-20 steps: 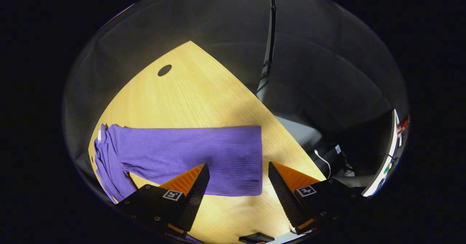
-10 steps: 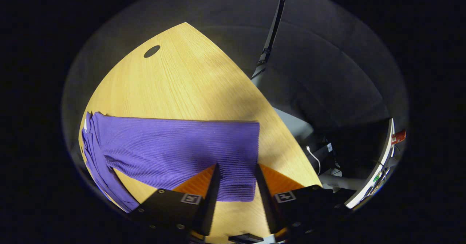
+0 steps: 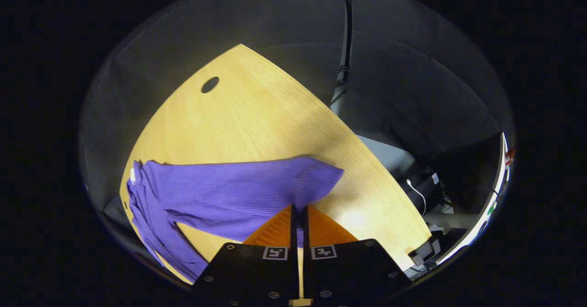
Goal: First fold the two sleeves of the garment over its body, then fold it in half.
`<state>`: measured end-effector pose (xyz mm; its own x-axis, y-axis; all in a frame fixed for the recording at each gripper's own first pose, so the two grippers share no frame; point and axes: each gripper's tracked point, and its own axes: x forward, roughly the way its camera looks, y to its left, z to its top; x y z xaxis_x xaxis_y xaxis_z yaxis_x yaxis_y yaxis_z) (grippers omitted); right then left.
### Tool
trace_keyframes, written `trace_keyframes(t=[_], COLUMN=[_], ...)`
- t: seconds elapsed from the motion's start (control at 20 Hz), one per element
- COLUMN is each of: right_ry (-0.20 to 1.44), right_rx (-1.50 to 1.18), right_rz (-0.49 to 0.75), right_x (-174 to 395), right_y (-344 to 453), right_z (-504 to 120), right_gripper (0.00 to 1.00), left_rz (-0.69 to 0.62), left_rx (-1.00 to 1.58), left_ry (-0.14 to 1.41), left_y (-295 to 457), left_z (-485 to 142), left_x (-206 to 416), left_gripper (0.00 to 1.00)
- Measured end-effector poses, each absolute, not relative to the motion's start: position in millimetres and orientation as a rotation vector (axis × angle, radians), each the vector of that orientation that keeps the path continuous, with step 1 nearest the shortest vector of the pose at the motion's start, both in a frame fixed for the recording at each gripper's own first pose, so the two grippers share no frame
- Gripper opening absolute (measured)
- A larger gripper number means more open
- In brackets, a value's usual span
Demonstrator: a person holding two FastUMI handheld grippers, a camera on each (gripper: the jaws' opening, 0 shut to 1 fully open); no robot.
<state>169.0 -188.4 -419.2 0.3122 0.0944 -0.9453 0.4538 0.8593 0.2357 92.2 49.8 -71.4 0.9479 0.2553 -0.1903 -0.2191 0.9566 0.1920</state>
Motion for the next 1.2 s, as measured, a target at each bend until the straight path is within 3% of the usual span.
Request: trace_keyframes(t=[0.75,1.2], right_ry=[1.031,0.989], right_rx=[0.312,0.203], right_rz=[0.074,0.283], right_x=[235,240], right_y=[-13,135], right_z=[-221,-171], right_gripper=[0.04,0.04], left_rz=[0.345,0.425], left_rx=[0.104,0.103], left_ry=[0.235,0.276], left_y=[167,244], left_z=[-94,-114], left_x=[74,44], left_gripper=[0.98,0.99])
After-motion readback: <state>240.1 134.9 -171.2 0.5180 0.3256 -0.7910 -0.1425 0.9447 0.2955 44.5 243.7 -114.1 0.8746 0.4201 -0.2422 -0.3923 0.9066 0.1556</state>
